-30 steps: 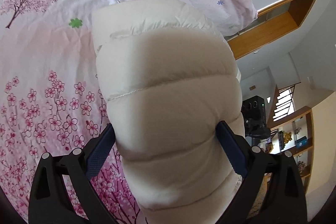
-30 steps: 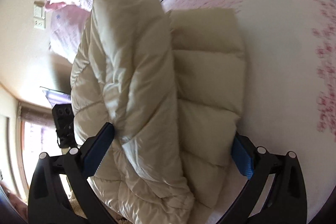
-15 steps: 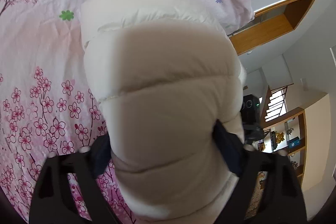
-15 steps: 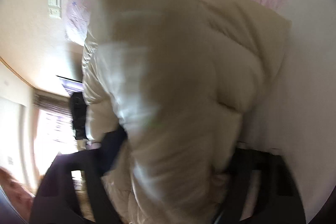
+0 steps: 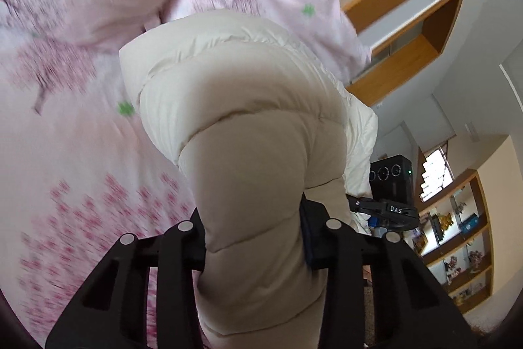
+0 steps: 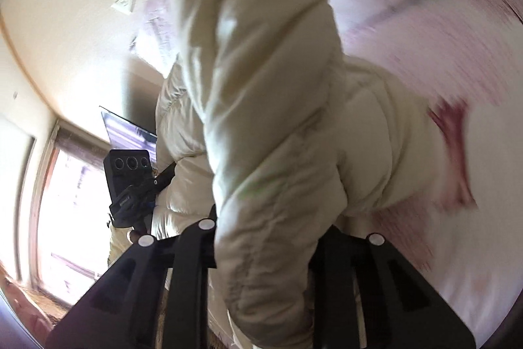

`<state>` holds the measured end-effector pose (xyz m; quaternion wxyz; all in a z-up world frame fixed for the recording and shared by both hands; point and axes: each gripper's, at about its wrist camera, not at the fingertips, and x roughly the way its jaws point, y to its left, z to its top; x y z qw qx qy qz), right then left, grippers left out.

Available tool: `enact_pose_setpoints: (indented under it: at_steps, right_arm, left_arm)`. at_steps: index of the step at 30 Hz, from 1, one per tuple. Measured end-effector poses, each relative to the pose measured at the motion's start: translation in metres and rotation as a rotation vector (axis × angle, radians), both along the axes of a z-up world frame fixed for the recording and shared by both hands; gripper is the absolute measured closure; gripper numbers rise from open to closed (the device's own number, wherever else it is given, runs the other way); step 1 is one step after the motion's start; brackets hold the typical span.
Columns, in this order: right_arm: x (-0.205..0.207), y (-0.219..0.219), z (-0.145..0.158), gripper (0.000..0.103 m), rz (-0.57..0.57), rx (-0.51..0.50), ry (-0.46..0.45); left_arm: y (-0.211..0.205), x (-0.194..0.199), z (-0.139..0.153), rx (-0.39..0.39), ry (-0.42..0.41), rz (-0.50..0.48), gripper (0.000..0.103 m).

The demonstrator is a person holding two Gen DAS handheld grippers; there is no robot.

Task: Fold large clothes

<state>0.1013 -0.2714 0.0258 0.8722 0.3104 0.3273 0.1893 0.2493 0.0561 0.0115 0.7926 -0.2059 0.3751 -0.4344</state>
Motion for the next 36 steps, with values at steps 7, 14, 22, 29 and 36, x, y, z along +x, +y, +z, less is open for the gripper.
enact_pose_setpoints:
  at_steps: [7, 14, 22, 29, 36]
  right_arm:
    - [0.074, 0.037, 0.008, 0.081, 0.037, -0.012, -0.041]
    - [0.129, 0.048, -0.044, 0.071, -0.023, 0.058, 0.143]
    - [0.105, 0.05, -0.043, 0.045, -0.14, -0.01, 0.192]
    - [0.042, 0.051, -0.029, 0.037, -0.227, -0.071, 0.112]
    - [-0.014, 0.058, -0.008, 0.039, -0.413, -0.201, -0.079]
  left_arm:
    - [0.049, 0.027, 0.015, 0.068, -0.049, 0.155, 0.065]
    - [0.079, 0.061, -0.035, 0.121, 0.086, 0.235, 0.058]
    - [0.059, 0.051, -0.009, 0.31, -0.005, 0.296, 0.04]
    - [0.057, -0.014, 0.03, 0.454, -0.333, 0.394, 0.038]
    - [0.019, -0.062, 0.03, 0.543, -0.485, 0.268, 0.034]
